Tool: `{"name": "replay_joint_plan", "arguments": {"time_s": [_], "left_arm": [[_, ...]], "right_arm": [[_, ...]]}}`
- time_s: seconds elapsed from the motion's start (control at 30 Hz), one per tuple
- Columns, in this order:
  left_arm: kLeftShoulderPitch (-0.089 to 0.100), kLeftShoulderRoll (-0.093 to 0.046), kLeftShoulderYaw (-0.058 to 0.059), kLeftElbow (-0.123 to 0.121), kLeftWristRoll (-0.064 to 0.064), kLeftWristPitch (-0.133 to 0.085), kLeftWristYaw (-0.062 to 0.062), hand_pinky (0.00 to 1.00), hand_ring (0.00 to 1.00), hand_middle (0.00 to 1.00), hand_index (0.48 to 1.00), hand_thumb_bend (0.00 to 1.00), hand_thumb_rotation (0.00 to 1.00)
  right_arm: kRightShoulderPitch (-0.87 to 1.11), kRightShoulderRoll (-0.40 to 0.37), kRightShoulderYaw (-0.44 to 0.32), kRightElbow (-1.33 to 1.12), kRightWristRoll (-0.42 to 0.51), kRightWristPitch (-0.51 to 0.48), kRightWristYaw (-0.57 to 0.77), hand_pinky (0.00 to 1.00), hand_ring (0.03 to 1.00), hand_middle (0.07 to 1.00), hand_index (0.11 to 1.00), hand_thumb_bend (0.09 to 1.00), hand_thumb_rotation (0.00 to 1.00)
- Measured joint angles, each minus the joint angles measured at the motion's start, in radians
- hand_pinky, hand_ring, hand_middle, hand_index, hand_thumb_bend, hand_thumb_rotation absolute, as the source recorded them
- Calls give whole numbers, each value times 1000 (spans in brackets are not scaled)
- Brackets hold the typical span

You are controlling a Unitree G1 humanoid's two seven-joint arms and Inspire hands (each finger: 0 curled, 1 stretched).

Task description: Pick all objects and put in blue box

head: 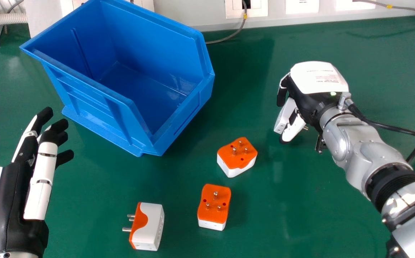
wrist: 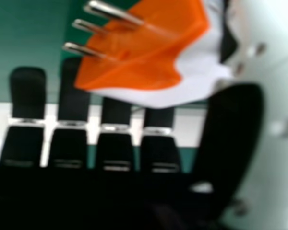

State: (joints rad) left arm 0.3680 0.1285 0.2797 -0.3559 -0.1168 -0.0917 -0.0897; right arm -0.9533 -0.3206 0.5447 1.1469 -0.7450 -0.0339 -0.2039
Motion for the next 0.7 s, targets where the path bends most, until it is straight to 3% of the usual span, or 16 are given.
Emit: {"name": "replay_joint_plan", "arguments": {"time_s": [0.23,0.5,0.7], "left_arm": [[-25,0,-3,25,1,-1,0,818,889,883,918,325,890],[-61,2,-2,85,1,-11,0,819,889,884,918,323,891],[-86,4,-3,125,1,-35,-1,822,892,886,920,313,886]], "right_arm": [[11,-29,-15,-62,1,-33,-7,347,415,520,532,495,0],[26,-75,-57,-144,32,-48,17,349,410,513,538,494,0],[69,-108,-101,-285,49,-36,65,344,408,510,545,492,0]]}}
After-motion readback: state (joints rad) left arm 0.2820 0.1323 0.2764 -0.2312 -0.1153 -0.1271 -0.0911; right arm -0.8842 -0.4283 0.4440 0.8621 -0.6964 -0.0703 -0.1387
